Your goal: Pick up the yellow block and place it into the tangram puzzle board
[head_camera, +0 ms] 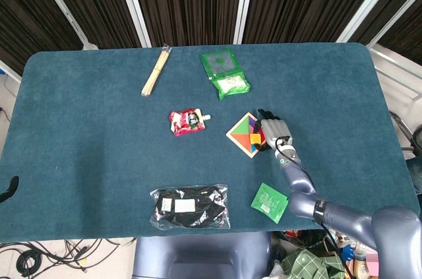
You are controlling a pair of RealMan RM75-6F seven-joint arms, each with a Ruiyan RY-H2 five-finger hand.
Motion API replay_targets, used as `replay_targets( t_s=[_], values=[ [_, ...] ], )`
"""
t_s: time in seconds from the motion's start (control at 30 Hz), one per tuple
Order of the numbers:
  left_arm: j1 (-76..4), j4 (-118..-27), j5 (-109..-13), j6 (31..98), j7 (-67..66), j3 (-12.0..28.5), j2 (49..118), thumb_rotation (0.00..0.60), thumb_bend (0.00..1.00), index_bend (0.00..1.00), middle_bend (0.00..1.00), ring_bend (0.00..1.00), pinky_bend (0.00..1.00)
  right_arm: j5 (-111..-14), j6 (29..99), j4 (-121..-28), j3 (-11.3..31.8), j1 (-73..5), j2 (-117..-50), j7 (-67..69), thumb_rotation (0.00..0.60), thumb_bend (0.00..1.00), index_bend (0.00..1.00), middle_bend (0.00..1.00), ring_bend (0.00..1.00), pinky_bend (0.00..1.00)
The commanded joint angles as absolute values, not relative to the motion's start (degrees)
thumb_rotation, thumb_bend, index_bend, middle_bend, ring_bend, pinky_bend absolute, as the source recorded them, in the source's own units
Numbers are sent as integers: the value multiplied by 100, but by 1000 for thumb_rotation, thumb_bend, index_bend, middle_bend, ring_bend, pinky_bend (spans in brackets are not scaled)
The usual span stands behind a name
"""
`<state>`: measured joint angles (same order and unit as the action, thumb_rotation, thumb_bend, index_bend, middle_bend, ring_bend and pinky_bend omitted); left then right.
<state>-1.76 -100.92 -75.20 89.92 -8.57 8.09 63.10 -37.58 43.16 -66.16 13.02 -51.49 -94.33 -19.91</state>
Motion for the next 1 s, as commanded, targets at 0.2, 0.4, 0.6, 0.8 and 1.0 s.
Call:
replay_targets(
  t_s=[0.2, 0.4, 0.6, 0.8, 1.0],
  values=[
    [-177, -10087, -7519, 8986, -855, 808, 6311, 600, 316, 0, 0, 0, 0, -3725, 4324, -6597, 1319, -5156, -9452, -2022, 600, 296, 495, 0, 0, 136],
    [-175, -10091, -7518, 8991, -856, 810, 6307, 600, 316, 0, 0, 0, 0, -3675, 4318, -6576, 1323, -5152, -9450, -2053, 600, 296, 473, 0, 0, 136],
    [-175, -10091, -7516, 8992, -857, 811, 6308, 600, 316, 0, 0, 0, 0, -3659, 4292, -6591, 1318, -5149, -9431, -2067, 600, 296, 461, 0, 0, 136],
    [-177, -10089, -7513, 8990, -862, 812, 6309, 600, 316, 0, 0, 0, 0, -3677, 4285, -6626, 1315, -5143, -9420, -2061, 600, 296, 461, 0, 0, 136],
    [-176, -10087, -7515, 8997, -862, 814, 6309, 600, 316, 0, 0, 0, 0, -3688, 4298, -6626, 1325, -5148, -9429, -2059, 600, 288, 449, 0, 0, 136]
  ],
)
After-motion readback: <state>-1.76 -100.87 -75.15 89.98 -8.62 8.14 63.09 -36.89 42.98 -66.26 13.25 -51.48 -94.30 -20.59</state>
